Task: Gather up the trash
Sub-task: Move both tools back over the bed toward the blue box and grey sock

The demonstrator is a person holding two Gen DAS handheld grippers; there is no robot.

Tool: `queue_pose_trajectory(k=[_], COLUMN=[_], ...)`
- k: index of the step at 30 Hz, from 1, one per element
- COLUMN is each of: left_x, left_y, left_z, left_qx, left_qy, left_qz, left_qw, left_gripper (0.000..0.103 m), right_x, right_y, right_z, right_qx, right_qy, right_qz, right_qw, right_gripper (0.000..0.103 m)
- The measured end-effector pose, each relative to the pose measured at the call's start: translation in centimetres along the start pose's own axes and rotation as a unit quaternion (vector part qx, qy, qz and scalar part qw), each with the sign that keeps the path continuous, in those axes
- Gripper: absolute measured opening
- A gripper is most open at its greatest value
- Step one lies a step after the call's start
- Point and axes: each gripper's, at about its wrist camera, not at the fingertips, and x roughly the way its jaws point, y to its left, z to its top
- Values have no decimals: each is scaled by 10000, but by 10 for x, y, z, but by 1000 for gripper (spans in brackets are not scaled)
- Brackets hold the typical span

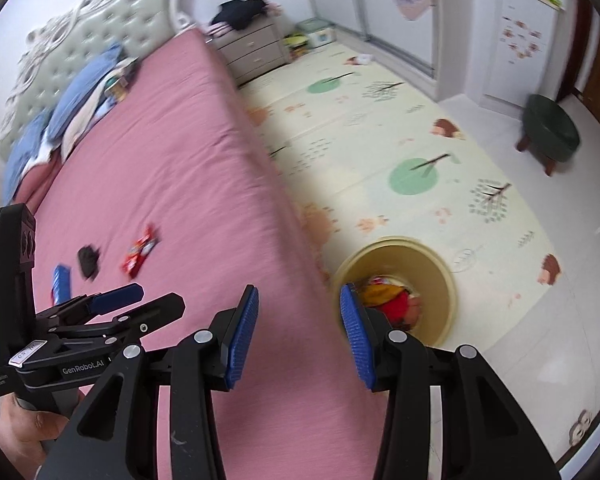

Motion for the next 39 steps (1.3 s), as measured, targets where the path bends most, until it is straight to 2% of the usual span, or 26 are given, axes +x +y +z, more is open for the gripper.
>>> queue_pose_trajectory(k=[9, 19, 30, 39], left_x=[-55, -111, -141, -150], left_y=[103, 212, 302, 378], left_z=[-49, -100, -127, -130], left_qx=[-745, -1521, -2045, -2373], left_qy=[-299, -592, -728, -807], left_qz=[443, 831, 1096, 1264], left_qw=[9958, 9831, 9700, 9598], left_gripper=[85, 86, 86, 86], right_x=[30, 56, 90, 125], right_y=[125, 246, 344, 402], right_z=[-29, -61, -86, -80], right_qx=[-958, -1854, -2389, -2602], right_qy=[374, 674, 922, 1055], right_qz=[547, 973, 1155, 1210], right_qw=[9932, 9755, 9597, 9521], right_gripper=[42, 42, 42, 45])
